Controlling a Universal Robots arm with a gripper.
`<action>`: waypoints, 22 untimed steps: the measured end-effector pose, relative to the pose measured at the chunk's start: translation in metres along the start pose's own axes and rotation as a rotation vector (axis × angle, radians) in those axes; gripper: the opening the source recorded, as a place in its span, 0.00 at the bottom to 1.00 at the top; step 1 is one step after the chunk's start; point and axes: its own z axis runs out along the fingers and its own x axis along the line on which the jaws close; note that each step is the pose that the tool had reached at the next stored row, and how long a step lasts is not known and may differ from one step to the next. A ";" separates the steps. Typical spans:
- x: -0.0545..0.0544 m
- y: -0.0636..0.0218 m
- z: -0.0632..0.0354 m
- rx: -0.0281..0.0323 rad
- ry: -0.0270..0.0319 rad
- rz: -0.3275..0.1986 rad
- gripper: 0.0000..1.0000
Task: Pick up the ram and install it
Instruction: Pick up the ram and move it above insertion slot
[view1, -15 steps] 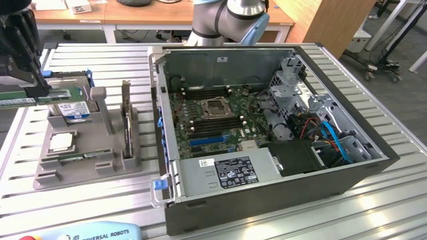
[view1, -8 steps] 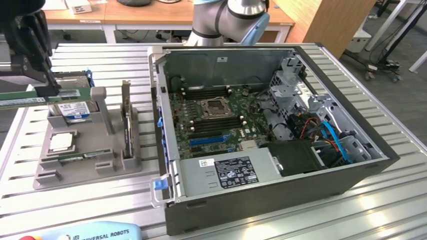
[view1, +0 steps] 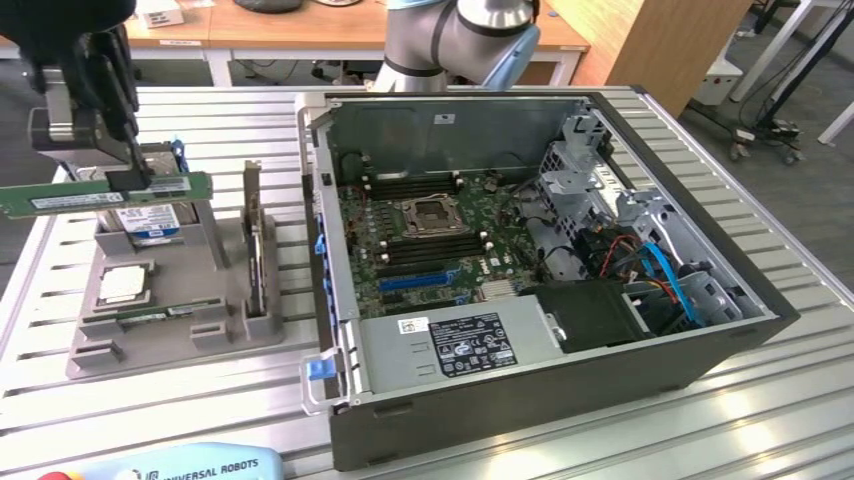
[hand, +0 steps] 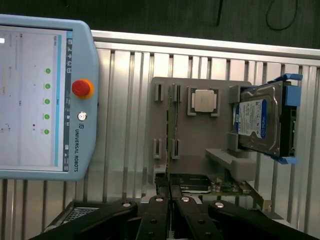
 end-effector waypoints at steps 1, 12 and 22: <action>0.000 -0.0023 0.0000 0.0001 -0.0001 0.000 0.12; 0.001 -0.0330 -0.0014 -0.0002 -0.0004 -0.008 0.12; 0.002 -0.0594 -0.0025 -0.0005 -0.0003 -0.016 0.12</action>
